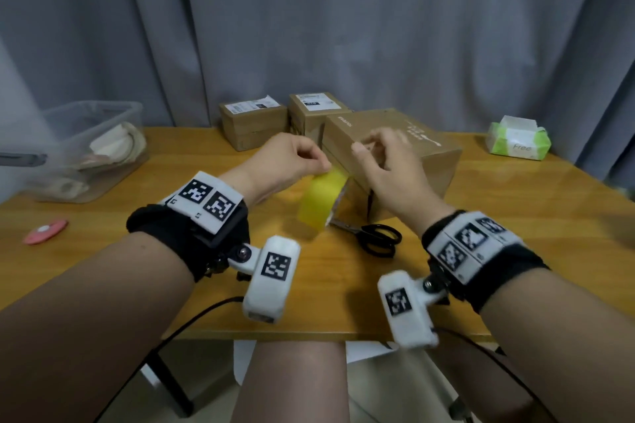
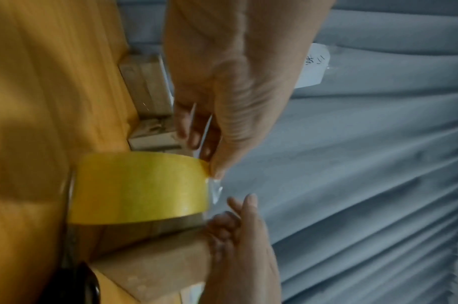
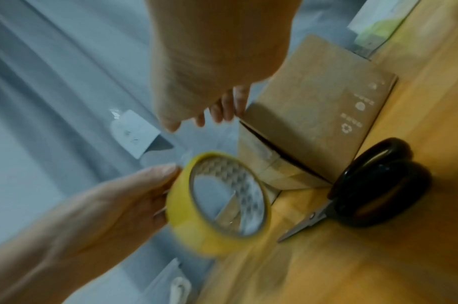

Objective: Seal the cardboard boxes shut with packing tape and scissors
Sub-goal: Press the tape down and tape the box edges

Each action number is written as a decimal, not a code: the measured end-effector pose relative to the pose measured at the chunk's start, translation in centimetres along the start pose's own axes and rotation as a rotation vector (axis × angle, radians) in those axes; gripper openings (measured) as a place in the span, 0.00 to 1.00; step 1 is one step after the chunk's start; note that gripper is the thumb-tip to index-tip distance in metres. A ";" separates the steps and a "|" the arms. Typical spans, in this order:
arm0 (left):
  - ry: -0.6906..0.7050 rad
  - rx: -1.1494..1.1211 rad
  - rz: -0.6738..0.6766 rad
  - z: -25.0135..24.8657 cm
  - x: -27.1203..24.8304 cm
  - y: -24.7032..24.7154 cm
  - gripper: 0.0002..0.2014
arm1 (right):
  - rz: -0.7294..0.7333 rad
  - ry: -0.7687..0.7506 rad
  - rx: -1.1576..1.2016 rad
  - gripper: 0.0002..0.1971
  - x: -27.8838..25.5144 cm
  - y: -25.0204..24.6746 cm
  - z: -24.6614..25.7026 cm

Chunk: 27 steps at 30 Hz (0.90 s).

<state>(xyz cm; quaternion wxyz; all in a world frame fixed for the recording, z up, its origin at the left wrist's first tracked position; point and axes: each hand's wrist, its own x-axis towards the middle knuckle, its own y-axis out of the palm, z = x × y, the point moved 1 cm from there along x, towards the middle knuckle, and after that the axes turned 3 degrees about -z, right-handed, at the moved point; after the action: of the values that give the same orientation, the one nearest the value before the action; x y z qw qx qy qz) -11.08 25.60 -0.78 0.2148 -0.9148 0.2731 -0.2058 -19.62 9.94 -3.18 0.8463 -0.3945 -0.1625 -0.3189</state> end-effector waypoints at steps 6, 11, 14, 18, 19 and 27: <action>0.196 -0.091 -0.189 -5.0 0.5 2.9 0.04 | 0.133 0.401 0.829 0.25 -3.3 -2.5 1.6; 0.070 -0.127 -0.022 -6.0 1.6 4.6 0.05 | 0.008 0.503 0.717 0.26 -1.8 -4.6 0.7; 0.052 -0.133 0.033 -6.6 1.8 4.7 0.03 | -0.039 0.523 0.628 0.29 -1.6 -4.9 0.5; 0.073 -0.049 0.014 -7.2 2.1 5.3 0.04 | 0.029 0.401 0.470 0.39 -1.2 -5.9 0.7; 0.077 -0.057 -0.001 -7.3 2.2 5.4 0.04 | 0.036 0.371 0.404 0.37 -0.9 -6.3 0.8; -0.063 -0.302 -0.246 -4.5 4.6 5.7 0.10 | 0.120 0.500 0.173 0.18 0.6 -6.0 -0.3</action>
<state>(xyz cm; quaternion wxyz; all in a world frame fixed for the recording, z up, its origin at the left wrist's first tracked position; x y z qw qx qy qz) -12.14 17.35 1.25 0.0567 -0.9691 0.1801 -0.1584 -23.16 6.53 0.30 0.9082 -0.2387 0.0485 -0.3405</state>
